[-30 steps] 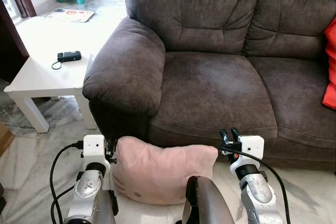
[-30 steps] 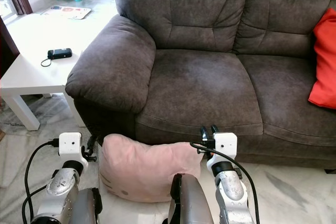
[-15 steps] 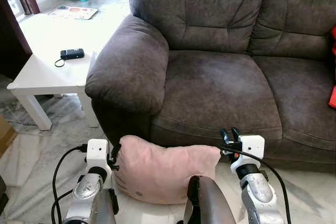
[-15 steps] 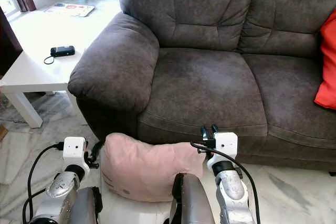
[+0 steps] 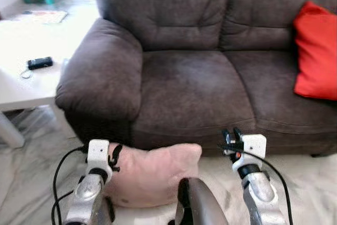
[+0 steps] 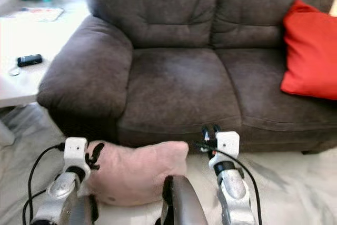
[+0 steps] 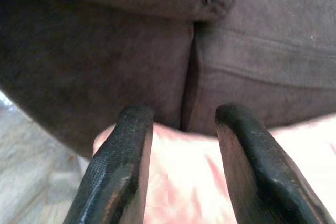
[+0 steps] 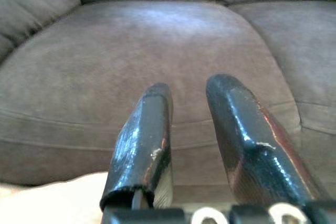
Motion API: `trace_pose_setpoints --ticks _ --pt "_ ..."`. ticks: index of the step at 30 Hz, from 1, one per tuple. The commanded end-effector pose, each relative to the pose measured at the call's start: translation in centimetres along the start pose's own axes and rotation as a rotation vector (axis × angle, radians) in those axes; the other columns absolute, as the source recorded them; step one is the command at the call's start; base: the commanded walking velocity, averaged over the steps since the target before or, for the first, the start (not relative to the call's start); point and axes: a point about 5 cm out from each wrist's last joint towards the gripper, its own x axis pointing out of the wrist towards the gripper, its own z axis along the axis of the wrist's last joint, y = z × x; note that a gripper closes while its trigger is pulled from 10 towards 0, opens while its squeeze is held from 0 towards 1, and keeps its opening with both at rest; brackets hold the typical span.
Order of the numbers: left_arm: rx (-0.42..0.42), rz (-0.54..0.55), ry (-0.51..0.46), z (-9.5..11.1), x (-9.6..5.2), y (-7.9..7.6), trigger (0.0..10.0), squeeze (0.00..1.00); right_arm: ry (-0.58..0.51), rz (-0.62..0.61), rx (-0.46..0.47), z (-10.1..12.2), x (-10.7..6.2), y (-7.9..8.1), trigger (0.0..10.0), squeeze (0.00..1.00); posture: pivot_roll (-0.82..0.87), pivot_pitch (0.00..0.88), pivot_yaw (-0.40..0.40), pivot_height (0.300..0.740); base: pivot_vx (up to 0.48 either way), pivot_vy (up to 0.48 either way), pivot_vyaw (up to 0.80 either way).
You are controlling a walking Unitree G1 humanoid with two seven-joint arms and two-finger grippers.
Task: Move the pillow to the sofa from floor
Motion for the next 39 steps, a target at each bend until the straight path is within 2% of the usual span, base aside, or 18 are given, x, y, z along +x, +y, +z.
trace_pose_setpoints --ticks 1,11,16,23,28,39 --pt "0.007 0.005 0.031 -0.8 -0.4 -0.2 10.0 0.0 -0.009 0.004 -0.009 0.2 0.0 -0.1 10.0 0.0 0.05 0.0 -0.087 0.484 0.0 0.0 0.0" --pt "-0.001 0.067 0.028 -0.9 -0.5 0.4 10.0 0.0 -0.017 0.011 -0.009 0.3 0.0 0.1 10.0 0.0 0.05 0.0 -0.084 0.484 0.0 0.0 0.0" --pt "-0.028 0.134 0.068 -1.7 -0.9 1.3 10.0 0.0 -0.018 0.017 -0.013 0.3 0.0 0.1 10.0 0.0 0.05 0.0 -0.086 0.484 0.0 0.0 0.0" --pt "-0.013 0.167 0.088 -2.1 -1.4 2.1 10.0 0.0 -0.018 0.023 -0.014 0.3 0.0 0.1 10.0 0.0 0.05 0.0 -0.091 0.484 0.0 0.0 0.0" --pt "-0.011 0.185 0.098 -2.3 -1.5 2.2 10.0 0.0 -0.017 0.027 -0.014 0.3 0.0 0.1 10.0 0.0 0.05 0.0 -0.093 0.484 0.098 0.0 0.0" --pt "-0.007 0.178 0.122 -2.6 -1.4 1.9 10.0 0.0 -0.01 0.031 -0.02 0.3 0.0 0.0 10.0 0.0 0.05 0.0 -0.097 0.484 0.322 0.0 0.0"
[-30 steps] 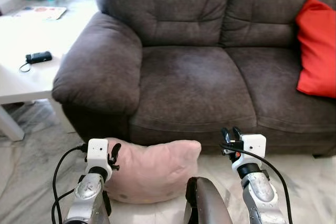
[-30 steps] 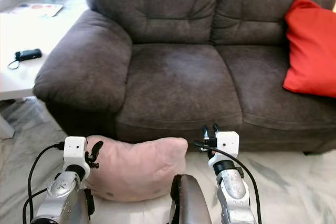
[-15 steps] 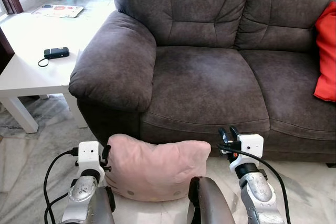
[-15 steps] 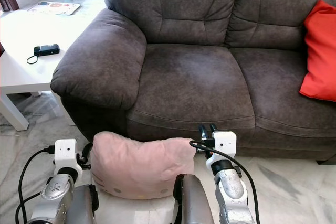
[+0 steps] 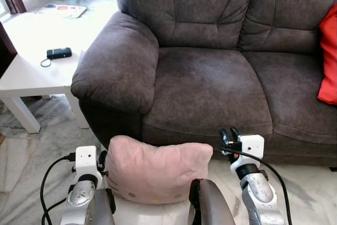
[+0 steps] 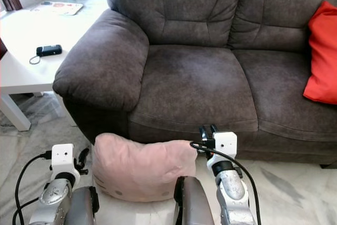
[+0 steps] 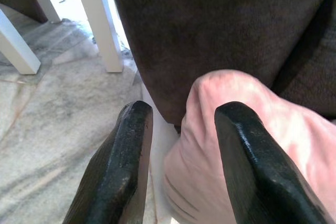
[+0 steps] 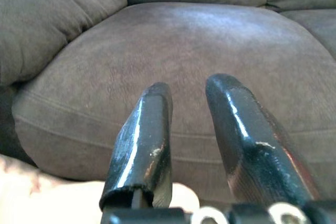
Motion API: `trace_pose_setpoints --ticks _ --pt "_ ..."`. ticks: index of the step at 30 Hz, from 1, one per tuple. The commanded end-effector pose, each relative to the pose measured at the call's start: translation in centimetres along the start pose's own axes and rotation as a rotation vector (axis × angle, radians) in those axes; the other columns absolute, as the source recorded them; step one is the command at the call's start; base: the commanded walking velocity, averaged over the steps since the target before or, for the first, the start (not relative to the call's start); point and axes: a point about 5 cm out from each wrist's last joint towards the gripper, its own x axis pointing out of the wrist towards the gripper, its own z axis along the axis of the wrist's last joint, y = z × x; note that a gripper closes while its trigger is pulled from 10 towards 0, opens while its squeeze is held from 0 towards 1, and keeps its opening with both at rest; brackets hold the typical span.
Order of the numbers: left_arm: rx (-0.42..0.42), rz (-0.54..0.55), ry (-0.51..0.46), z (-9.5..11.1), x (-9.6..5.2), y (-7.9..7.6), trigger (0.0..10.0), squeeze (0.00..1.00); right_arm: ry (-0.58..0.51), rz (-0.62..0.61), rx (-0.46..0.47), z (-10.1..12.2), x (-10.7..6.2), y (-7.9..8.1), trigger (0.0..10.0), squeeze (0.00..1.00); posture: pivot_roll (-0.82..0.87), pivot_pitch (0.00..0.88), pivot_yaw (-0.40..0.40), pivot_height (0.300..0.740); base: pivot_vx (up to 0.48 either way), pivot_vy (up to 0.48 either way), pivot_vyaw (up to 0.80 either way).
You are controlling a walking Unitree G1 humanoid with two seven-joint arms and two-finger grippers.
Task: Move the pillow to the sofa from floor
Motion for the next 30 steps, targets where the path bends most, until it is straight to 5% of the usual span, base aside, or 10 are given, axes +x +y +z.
trace_pose_setpoints --ticks 1,30 --pt "0.017 -0.002 0.035 -0.5 0.0 0.0 10.0 0.0 -0.002 0.002 -0.008 0.2 0.0 -0.2 10.0 0.0 0.05 0.0 -0.097 0.484 0.356 0.0 0.0" --pt "0.047 -0.121 0.067 -1.0 -0.2 -1.5 10.0 0.0 0.001 0.001 -0.009 0.2 0.0 -0.2 10.0 0.0 0.05 0.0 -0.102 0.484 0.398 0.0 0.0"
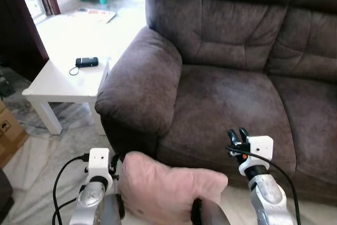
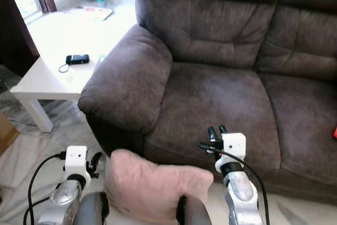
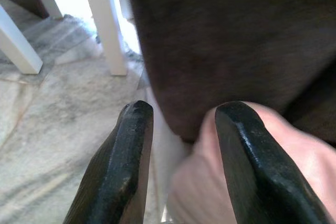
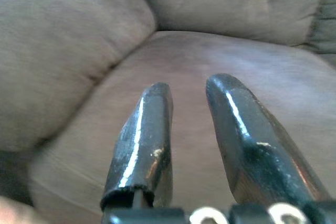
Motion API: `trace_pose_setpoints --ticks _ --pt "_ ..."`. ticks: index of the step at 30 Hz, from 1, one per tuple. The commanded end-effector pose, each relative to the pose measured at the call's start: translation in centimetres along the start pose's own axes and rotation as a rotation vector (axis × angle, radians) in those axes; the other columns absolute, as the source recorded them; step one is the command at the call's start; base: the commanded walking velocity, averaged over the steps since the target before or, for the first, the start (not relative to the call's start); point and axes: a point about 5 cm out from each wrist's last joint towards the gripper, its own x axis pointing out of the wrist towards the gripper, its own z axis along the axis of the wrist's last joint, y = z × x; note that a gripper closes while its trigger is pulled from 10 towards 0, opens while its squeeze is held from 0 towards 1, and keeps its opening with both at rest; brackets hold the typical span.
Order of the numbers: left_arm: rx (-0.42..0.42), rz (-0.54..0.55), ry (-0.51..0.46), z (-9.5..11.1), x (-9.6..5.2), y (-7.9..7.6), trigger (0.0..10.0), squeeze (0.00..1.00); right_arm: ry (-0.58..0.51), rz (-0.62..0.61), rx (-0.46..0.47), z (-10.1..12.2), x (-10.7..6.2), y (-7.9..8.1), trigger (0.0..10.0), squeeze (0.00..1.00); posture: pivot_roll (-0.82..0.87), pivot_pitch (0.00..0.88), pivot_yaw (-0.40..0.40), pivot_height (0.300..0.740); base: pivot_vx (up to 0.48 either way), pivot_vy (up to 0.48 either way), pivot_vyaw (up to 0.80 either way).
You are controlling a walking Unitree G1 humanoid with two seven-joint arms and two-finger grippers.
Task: Move the pillow to the sofa from floor
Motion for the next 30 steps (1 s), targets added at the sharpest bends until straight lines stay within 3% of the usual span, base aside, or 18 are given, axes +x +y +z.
trace_pose_setpoints --ticks 1,7,19,25,26,27,30 --pt "-0.005 -0.027 0.012 0.0 0.1 -0.4 10.0 0.0 0.0 0.002 -0.009 0.1 0.0 -0.2 10.0 0.0 0.05 0.0 -0.102 0.484 0.416 0.0 0.0" --pt "0.004 -0.107 0.07 -1.0 -0.1 -1.1 10.0 0.0 0.001 0.003 -0.01 0.1 0.1 -0.2 10.0 0.0 0.05 0.0 -0.104 0.484 0.316 0.0 0.0" --pt "0.032 -0.217 0.189 -2.6 -0.5 -1.4 10.0 0.0 0.0 0.007 -0.016 0.3 0.0 -0.3 10.0 0.0 0.04 0.0 -0.11 0.484 0.0 0.0 0.0" --pt "-0.016 -0.235 0.237 -3.2 -0.6 -1.7 10.0 0.0 -0.004 0.009 -0.018 0.4 0.0 -0.3 10.0 0.0 0.04 0.0 -0.109 0.484 0.0 0.0 0.0" --pt "-0.027 -0.239 0.246 -3.4 -0.6 -1.6 10.0 0.05 -0.004 0.01 -0.019 0.4 0.0 -0.3 10.0 0.0 0.04 0.0 -0.109 0.484 0.0 0.0 0.0" --pt "-0.037 -0.229 0.251 -3.4 -0.5 -1.5 10.0 1.0 -0.004 0.01 -0.019 0.4 0.0 -0.3 10.0 0.0 0.03 0.0 -0.109 0.484 0.0 0.0 0.0" --pt "-0.059 -0.209 0.249 -3.3 -0.3 -1.2 10.0 1.0 -0.005 0.009 -0.02 0.4 0.0 -0.3 10.0 0.0 0.03 0.0 -0.111 0.484 0.0 0.0 0.0"
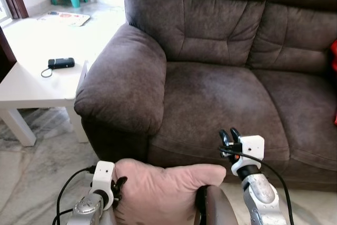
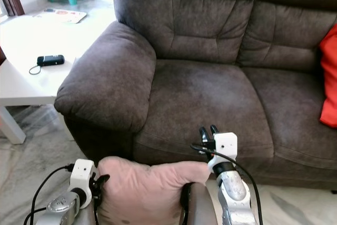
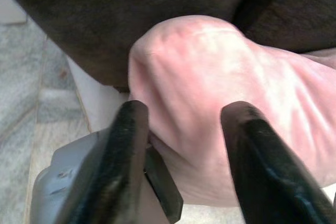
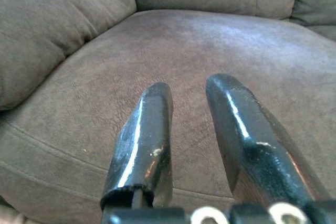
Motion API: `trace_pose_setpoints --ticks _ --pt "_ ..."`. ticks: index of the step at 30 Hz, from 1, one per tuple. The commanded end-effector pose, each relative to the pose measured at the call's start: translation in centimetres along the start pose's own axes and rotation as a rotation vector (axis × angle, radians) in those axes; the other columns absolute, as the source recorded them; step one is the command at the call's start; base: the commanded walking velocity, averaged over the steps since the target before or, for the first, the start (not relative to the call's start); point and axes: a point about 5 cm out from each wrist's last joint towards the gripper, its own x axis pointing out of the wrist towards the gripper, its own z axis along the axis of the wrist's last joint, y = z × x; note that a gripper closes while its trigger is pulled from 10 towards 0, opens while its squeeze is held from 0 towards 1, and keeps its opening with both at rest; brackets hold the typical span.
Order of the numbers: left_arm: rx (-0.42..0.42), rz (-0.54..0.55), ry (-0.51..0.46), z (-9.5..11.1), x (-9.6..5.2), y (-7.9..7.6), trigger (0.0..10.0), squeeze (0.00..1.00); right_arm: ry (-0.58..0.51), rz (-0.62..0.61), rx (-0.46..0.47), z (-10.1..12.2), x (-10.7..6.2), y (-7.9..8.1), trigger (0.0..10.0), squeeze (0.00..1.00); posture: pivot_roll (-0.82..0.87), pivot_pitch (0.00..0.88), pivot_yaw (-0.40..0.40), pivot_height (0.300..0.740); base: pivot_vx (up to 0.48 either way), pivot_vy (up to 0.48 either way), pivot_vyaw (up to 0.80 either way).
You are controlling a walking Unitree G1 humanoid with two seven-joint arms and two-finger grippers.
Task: Move the pillow to the sofa from floor
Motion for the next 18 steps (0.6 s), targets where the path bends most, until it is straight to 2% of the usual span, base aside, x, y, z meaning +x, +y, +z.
trace_pose_setpoints --ticks 1,6,8,18 --pt "-0.027 0.006 0.002 0.1 0.2 0.2 10.0 1.0 -0.019 -0.006 -0.014 0.6 0.1 -0.4 10.0 0.0 0.03 0.0 -0.113 0.484 0.0 0.0 0.0" --pt "-0.043 -0.01 -0.026 1.2 0.5 0.2 10.0 1.0 -0.018 -0.007 -0.018 0.7 -0.1 -0.7 10.0 0.0 0.02 0.0 -0.118 0.484 0.0 0.0 0.0" --pt "-0.041 -0.072 -0.046 1.8 0.8 -0.5 10.0 1.0 -0.017 -0.005 -0.021 0.7 -0.2 -0.7 10.0 0.0 0.02 0.0 -0.122 0.484 0.0 0.0 0.0" --pt "-0.03 -0.136 -0.067 2.8 1.2 -1.3 10.0 1.0 -0.01 -0.002 -0.027 0.7 -0.5 -1.0 10.0 0.0 0.01 0.0 -0.136 0.484 0.0 0.0 0.0"
